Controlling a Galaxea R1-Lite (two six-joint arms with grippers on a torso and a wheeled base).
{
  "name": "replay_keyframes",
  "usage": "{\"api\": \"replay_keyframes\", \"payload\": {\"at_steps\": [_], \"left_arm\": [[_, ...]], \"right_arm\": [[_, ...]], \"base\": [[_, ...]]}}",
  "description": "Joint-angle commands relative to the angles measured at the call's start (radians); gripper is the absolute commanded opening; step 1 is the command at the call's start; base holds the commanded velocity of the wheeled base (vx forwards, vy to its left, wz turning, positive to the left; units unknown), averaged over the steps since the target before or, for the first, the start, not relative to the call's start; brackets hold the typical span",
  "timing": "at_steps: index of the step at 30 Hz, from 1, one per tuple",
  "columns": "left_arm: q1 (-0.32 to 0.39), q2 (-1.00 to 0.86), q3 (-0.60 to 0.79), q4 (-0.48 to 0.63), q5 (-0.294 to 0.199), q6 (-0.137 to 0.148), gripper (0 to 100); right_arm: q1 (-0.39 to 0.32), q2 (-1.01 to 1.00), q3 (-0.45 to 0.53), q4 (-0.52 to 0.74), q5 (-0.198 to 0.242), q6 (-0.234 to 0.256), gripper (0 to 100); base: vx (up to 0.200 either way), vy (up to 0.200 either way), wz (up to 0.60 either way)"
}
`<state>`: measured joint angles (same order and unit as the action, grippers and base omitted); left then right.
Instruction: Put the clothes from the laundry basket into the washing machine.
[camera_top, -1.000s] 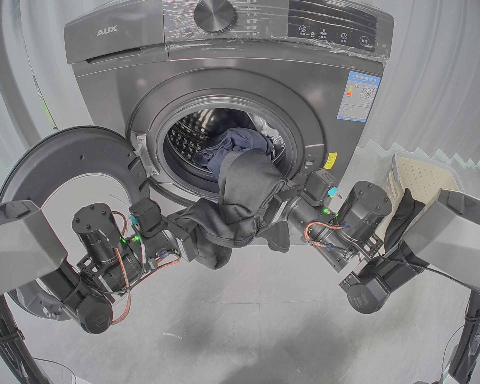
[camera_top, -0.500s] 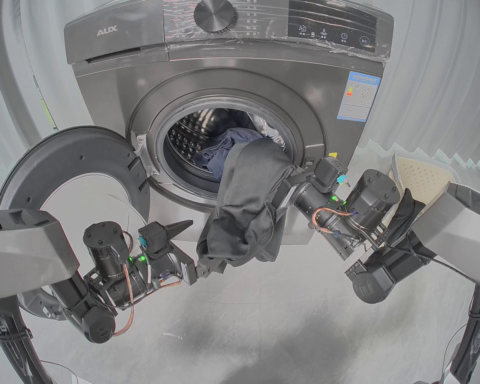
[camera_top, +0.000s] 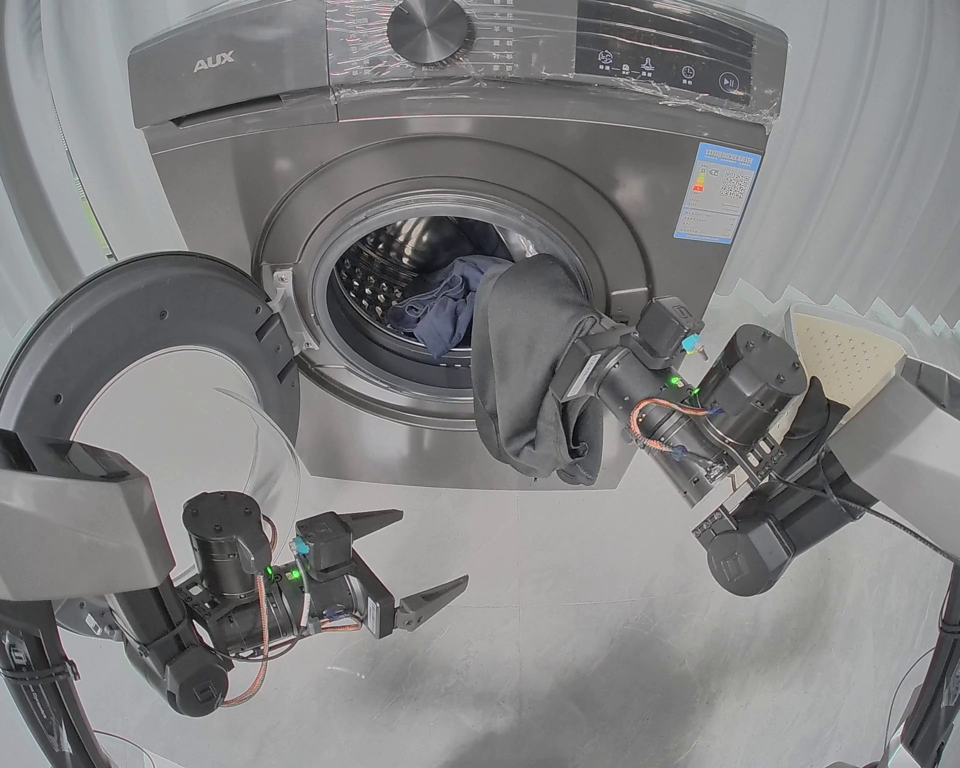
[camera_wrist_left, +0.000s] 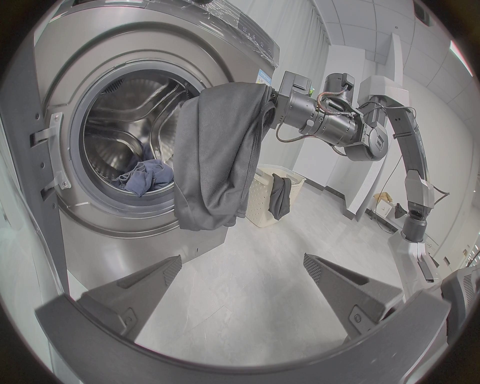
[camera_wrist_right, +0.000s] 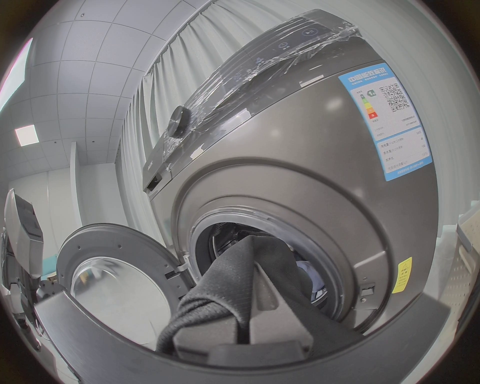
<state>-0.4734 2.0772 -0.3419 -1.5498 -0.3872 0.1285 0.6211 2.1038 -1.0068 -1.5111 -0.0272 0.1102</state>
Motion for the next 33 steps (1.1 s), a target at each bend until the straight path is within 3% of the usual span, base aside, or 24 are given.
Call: {"api": "replay_keyframes", "payload": {"at_steps": [1, 11, 19, 29, 33], "left_arm": [[-0.002, -0.002, -0.039, -0.001, 0.007, -0.006, 100], [-0.002, -0.003, -0.129, -0.001, 0.041, -0.04, 100], [-0.004, -0.005, -0.183, -0.003, 0.047, -0.084, 100], [-0.004, 0.007, -0.221, -0.001, 0.074, -0.095, 100], [-0.005, 0.04, -0.285, -0.001, 0.093, -0.115, 100]], "right_arm": [[0.034, 0.007, -0.003, 0.0, -0.002, 0.0, 0], [0.117, 0.064, -0.024, -0.003, -0.008, 0.0, 0], [0.163, 0.074, -0.026, -0.005, -0.01, 0.005, 0], [0.21, 0.064, -0.015, -0.005, -0.034, 0.008, 0], [0.227, 0.061, -0.013, -0.003, -0.037, 0.014, 0]], "base": [[0.0, 0.0, 0.0], [0.0, 0.0, 0.0], [0.0, 0.0, 0.0], [0.0, 0.0, 0.0], [0.0, 0.0, 0.0]]}}
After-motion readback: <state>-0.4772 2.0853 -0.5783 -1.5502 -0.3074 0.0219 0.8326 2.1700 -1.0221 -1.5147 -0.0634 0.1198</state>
